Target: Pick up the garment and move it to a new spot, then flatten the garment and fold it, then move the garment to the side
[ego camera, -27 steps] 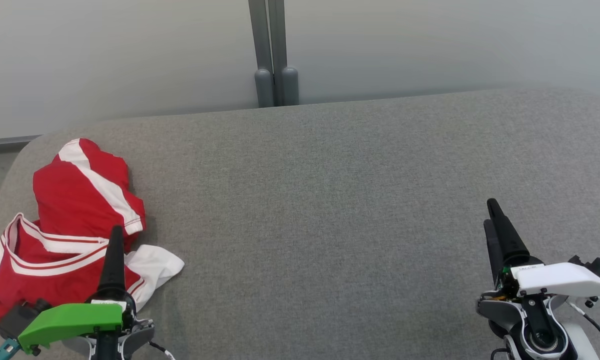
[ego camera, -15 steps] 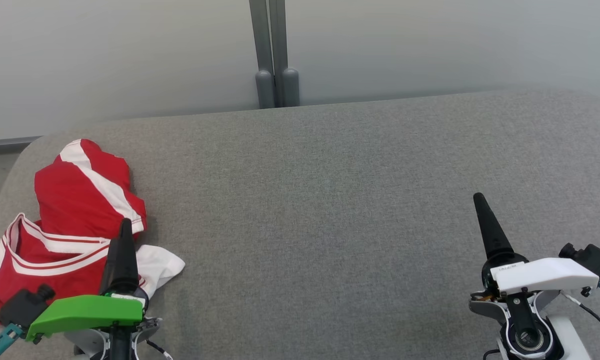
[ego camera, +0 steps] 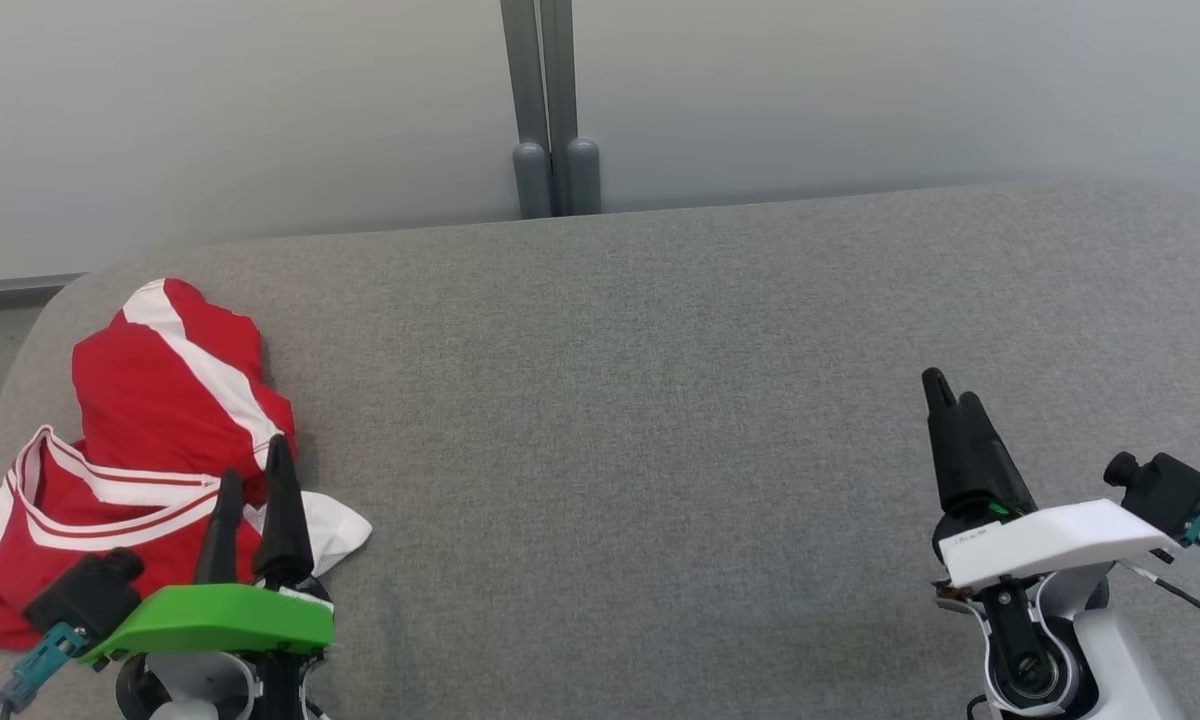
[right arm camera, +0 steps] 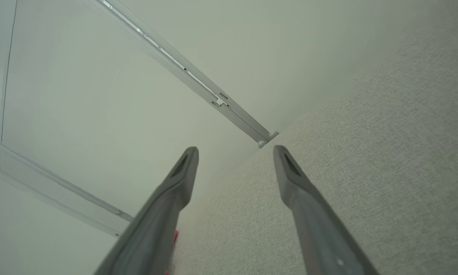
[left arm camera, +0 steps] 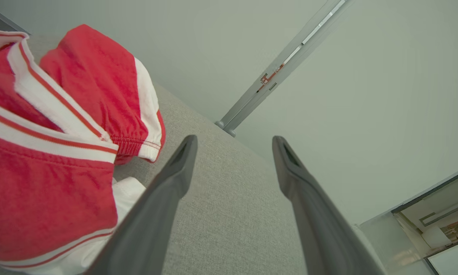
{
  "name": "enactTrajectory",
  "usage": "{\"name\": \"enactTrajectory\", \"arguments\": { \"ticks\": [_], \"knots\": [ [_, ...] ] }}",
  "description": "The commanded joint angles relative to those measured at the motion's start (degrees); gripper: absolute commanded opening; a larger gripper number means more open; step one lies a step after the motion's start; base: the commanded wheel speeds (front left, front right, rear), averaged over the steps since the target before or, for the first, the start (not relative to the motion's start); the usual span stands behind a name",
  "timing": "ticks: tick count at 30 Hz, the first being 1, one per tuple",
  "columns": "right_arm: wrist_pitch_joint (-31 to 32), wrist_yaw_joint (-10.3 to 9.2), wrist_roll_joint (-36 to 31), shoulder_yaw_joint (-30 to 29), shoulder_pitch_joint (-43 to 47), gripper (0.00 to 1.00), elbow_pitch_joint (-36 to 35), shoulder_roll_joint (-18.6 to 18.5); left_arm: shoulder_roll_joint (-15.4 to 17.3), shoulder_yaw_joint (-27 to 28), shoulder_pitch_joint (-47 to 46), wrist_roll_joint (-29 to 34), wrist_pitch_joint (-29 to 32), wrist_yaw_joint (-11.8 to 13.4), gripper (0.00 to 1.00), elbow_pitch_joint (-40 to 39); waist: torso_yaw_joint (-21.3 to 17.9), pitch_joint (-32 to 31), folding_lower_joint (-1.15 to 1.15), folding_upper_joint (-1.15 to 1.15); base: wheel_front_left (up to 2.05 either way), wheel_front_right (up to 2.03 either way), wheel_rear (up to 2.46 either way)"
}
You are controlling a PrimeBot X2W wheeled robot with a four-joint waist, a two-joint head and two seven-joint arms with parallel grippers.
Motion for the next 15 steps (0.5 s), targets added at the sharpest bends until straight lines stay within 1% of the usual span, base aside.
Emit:
{"name": "enactTrajectory", "arguments": {
  "ticks": [1,7,15],
  "knots": [
    [-0.66,0.04,-2.6,0.53,-1.26,1.0,-1.14,-0.48,0.45,-0.2,-0.32,2.42,-0.65,0.45,1.0,-0.66,0.04,0.0,0.0,0.0,0.0,0.0,0.0],
    [-1.67,0.04,-9.03,1.6,-1.33,1.0,-1.48,-0.76,0.5,-0.82,-0.37,7.77,-1.64,0.94,1.0,-0.09,0.14,0.06,0.0,0.0,0.0,0.0,0.0],
    [-2.92,0.05,-16.25,2.38,-1.42,1.0,0.29,-0.92,0.53,-1.39,-0.52,13.68,-2.92,1.99,1.0,-0.26,0.27,0.01,0.0,0.0,0.0,0.0,0.0]
  ]
}}
